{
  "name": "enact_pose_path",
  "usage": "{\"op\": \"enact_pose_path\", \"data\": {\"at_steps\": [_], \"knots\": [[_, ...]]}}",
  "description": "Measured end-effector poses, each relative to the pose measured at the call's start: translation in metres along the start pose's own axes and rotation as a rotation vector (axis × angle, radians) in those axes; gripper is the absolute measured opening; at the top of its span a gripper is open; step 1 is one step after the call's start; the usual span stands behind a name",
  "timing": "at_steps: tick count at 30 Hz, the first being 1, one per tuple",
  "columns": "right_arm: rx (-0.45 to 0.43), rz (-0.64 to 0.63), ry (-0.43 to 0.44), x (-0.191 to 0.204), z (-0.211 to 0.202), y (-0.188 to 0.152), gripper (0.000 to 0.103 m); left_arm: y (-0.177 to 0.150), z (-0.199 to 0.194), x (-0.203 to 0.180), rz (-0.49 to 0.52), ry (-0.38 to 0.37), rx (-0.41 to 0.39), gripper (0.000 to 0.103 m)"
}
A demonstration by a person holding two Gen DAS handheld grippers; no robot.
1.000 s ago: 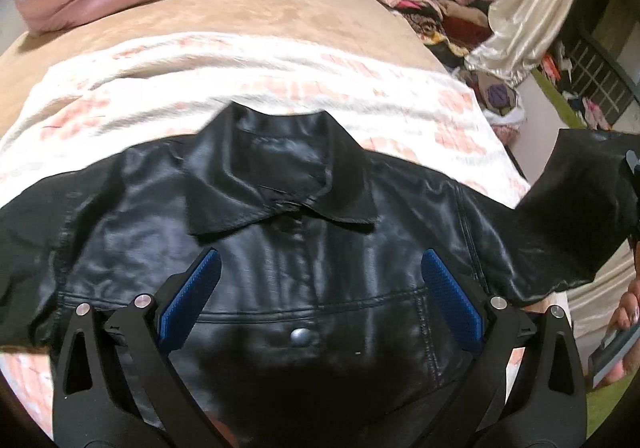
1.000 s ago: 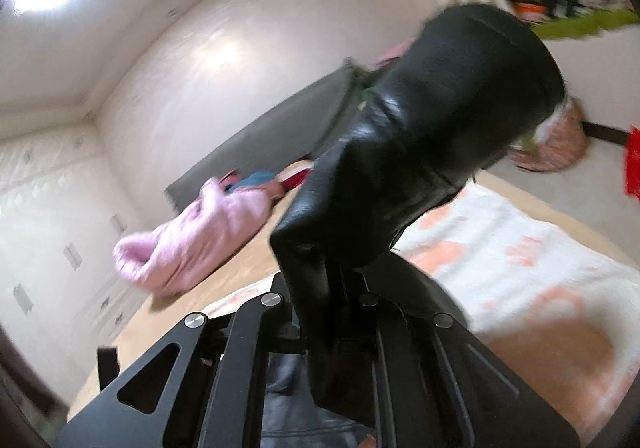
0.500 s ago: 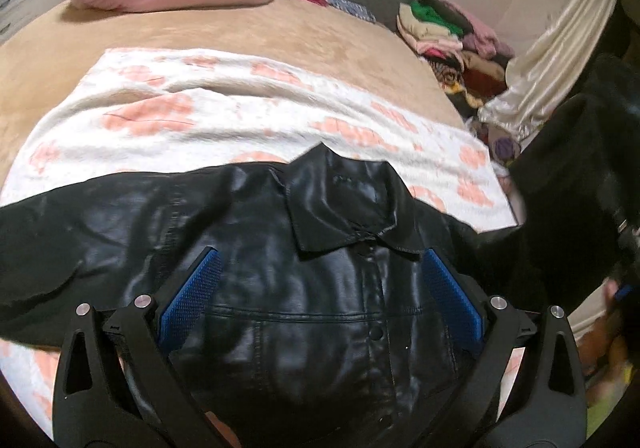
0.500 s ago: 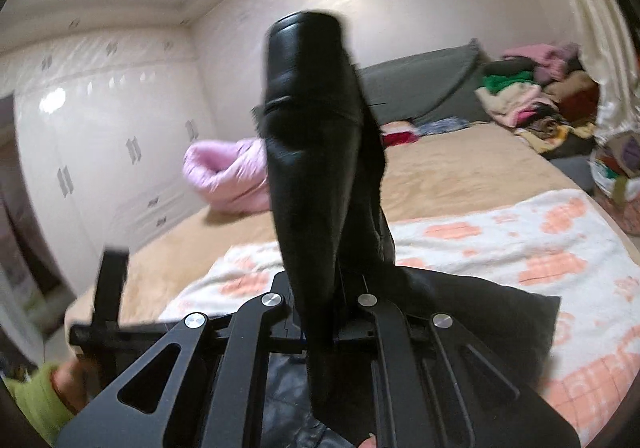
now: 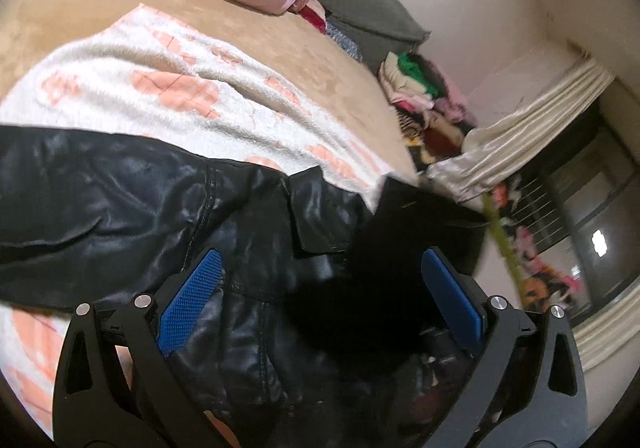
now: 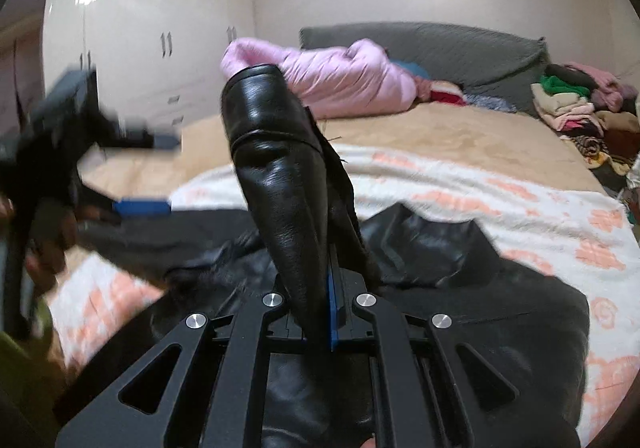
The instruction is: Fold large clothes
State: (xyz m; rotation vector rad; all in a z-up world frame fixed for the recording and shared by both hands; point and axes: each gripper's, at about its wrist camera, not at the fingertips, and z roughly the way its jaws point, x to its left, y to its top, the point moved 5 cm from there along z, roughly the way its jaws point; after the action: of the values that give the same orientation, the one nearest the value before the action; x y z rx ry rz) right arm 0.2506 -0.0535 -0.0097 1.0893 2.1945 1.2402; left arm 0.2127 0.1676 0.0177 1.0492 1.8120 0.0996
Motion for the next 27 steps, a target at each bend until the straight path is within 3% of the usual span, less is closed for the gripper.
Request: {"op": "enact_pose_path", "data": {"at_steps": [5,10,11,12,14,17,20,23,24,27], "knots": [[0.067,-0.016,0.007,0.017,0.023,-0.025,0.009,-0.003,0.005,0.014,-0.015,0.003,0.034,0.094],[0.130,-0.024,0.004,0.036,0.037,-0.047,0.018,-0.013,0.020,0.028,-0.069,-0.054,0.092,0.094],[0.156,-0.028,0.005,0.039,0.040,-0.052,0.031,-0.016,0.023,0.030,-0.075,-0.064,0.105,0.094],[0.170,-0.029,0.007,0.039,0.040,-0.054,0.052,-0.019,0.027,0.033,-0.078,-0.058,0.124,0.094],[0.202,-0.023,0.013,0.041,0.040,-0.060,0.078,-0.023,0.033,0.038,-0.074,-0.042,0.146,0.094],[0.226,-0.016,0.020,0.044,0.032,-0.069,0.090,-0.033,0.044,0.046,-0.073,-0.016,0.186,0.094],[0.211,0.025,0.045,0.042,0.016,-0.072,0.093,-0.045,0.054,0.052,-0.067,0.038,0.233,0.094],[0.170,0.107,0.067,0.030,-0.007,-0.071,0.093,-0.057,0.058,0.053,-0.066,0.041,0.266,0.094],[0.156,0.135,0.064,0.025,-0.015,-0.071,0.093,-0.061,0.060,0.052,-0.071,0.034,0.273,0.089],[0.124,0.195,0.040,0.008,-0.033,-0.072,0.092,-0.067,0.065,0.050,-0.046,0.059,0.279,0.061]]}}
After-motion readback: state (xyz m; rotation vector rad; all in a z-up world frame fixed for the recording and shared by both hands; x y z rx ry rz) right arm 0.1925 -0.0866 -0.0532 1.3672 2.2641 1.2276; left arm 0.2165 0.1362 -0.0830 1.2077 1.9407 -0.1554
